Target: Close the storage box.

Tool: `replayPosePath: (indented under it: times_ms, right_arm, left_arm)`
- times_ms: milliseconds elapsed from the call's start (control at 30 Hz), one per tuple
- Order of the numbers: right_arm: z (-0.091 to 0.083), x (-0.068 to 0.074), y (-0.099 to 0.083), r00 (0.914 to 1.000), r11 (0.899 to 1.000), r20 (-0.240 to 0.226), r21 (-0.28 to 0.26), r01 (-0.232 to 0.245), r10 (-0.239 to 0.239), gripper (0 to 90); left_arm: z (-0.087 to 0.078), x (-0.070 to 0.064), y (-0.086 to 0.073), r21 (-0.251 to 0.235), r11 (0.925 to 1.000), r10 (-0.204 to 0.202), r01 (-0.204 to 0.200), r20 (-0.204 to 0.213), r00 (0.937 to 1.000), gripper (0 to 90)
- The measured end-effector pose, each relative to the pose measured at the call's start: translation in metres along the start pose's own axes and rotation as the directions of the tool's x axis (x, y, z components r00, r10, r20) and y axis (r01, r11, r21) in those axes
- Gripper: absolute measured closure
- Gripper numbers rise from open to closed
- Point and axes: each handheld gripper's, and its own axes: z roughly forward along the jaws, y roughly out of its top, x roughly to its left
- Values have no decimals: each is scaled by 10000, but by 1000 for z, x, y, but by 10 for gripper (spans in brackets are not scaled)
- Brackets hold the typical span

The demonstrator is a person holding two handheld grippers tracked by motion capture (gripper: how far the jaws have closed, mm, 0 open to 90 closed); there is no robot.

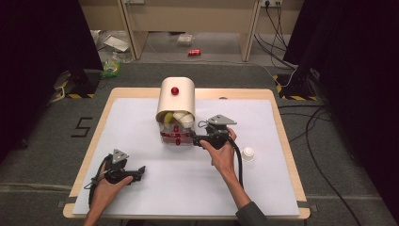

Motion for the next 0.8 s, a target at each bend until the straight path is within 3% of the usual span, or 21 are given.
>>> replayPosePath:
  times_ms: [167,300,600,800]
  right_arm:
    - [0,-2,0,10000,10000,26,-9,-69,69,155]
    - [-2,-3,-1,9993,9997,-265,-1,-253,253,214]
    - [-9,-5,-6,9998,9994,-92,302,189,-186,216]
    - [-16,-13,-7,10000,9997,-1,239,41,-41,212]
  left_arm:
    - [0,0,0,1,10000,1,-1,0,10000,67]
    - [0,0,0,6,10000,2,-2,-1,10000,67]
    - [0,0,0,0,10000,-8,8,8,10000,68]
    - [0,0,0,8,10000,-3,3,7,10000,68]
